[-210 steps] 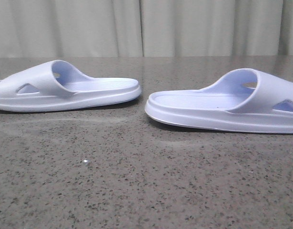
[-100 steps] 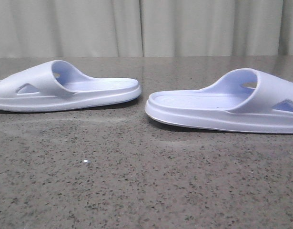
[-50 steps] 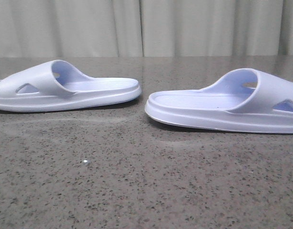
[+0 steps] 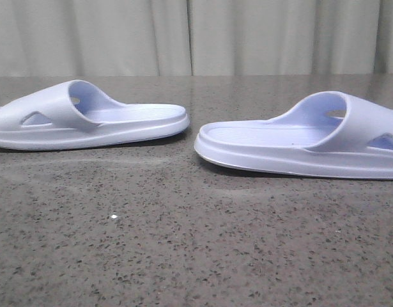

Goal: Insert blue slippers together front up
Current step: 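Move both grippers down toward the two lavender slippers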

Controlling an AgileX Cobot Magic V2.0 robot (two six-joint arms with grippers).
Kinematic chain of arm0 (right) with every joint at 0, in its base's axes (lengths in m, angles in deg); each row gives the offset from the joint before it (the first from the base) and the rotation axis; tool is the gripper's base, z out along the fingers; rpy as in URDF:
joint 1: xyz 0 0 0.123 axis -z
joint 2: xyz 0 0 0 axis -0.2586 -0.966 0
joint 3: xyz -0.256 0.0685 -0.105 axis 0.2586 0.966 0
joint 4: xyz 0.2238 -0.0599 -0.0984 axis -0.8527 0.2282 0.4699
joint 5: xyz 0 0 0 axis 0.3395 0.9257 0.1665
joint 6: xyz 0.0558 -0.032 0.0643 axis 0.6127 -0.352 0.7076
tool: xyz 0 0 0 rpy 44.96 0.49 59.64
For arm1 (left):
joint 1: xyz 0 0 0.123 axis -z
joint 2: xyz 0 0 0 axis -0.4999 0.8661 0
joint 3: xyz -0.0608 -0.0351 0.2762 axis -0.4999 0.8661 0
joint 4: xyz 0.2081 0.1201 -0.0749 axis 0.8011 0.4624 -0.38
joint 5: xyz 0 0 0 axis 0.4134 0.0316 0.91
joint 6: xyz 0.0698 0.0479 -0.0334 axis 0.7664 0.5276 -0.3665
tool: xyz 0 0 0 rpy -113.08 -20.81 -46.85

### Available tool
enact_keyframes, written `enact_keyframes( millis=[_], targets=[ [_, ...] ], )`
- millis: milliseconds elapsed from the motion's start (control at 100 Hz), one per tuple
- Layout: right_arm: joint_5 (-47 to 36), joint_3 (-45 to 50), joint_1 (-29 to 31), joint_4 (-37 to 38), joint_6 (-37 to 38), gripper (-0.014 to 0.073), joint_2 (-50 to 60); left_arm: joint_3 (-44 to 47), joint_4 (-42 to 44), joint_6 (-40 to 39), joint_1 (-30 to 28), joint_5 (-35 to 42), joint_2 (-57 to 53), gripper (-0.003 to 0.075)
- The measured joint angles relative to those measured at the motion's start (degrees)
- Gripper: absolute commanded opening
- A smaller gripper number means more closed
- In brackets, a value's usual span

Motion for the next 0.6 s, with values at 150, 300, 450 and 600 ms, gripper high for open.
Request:
enact_keyframes(
  millis=[150, 300, 450, 600],
  targets=[
    [6.52, -8.24, 0.00, -0.45, 0.00, -0.0106, -2.51, -7.64, -1.01, 0.00, 0.00, -3.17, 4.43, 0.0015],
    [13.38, -16.75, 0.00, -1.13, 0.00, -0.0106, -9.40, -16.30, -1.05, 0.00, 0.00, -10.17, 12.35, 0.0015],
    [17.80, -22.59, 0.00, -3.73, 0.00, -0.0018, -16.04, -22.56, -1.05, 0.00, 0.00, -16.96, 20.14, 0.0016],
    [19.14, -23.79, 0.00, -7.71, 0.10, 0.0200, -19.92, -24.12, -1.29, 0.00, 0.00, -19.87, 25.42, 0.0018]
  ],
)
